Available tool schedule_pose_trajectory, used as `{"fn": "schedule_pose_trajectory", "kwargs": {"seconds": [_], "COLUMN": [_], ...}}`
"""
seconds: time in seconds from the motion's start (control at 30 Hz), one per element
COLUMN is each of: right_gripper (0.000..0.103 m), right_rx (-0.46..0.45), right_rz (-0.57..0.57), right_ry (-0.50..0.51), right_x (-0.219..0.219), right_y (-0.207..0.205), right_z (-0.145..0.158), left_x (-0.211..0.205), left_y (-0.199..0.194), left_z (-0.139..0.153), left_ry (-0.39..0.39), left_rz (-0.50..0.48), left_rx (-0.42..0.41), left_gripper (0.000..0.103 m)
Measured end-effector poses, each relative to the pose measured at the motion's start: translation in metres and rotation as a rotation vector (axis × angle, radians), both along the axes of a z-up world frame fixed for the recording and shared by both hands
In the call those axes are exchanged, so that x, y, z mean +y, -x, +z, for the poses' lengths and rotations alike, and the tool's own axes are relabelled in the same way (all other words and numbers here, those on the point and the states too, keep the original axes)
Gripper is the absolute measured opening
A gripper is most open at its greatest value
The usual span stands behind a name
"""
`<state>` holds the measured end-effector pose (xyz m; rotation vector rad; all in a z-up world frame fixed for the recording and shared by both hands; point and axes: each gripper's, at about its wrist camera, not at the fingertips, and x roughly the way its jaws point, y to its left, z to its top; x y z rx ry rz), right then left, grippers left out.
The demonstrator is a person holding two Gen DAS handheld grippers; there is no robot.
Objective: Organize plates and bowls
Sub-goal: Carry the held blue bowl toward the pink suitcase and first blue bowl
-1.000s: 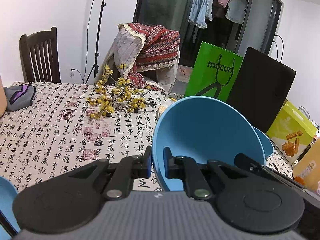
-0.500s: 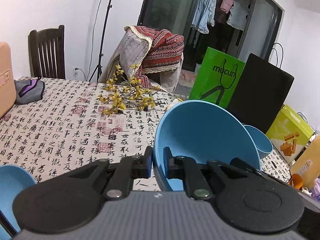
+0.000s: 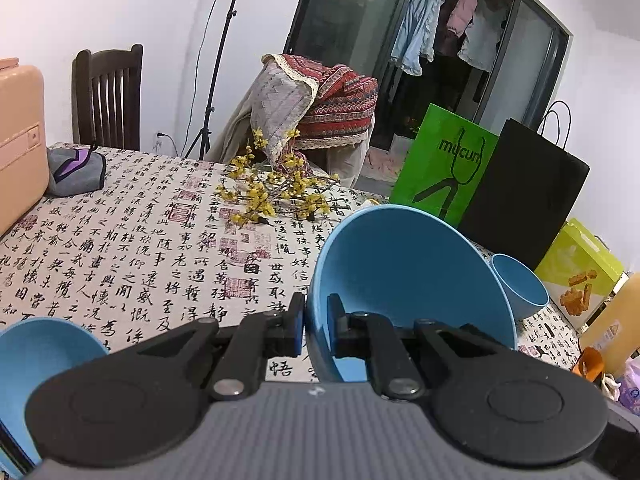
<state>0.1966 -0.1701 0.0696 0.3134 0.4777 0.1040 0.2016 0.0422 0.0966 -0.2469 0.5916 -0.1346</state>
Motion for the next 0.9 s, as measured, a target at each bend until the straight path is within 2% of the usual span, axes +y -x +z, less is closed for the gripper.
{"fn": "schedule_pose_trajectory", "kwargs": {"seconds": [0.9], "right_gripper": [0.013], "right_rx": [0.000], "right_rz": [0.053], "right_ry": [0.034], "right_x": [0.051], "right_y": [0.007], "right_z": [0.001], "left_x": [0.052], "left_y": [0.018], "left_z": [-0.009], "left_ry": [0.048], "left_rz": [0.055], "left_rx": [-0.015], "left_gripper": [0.012]}}
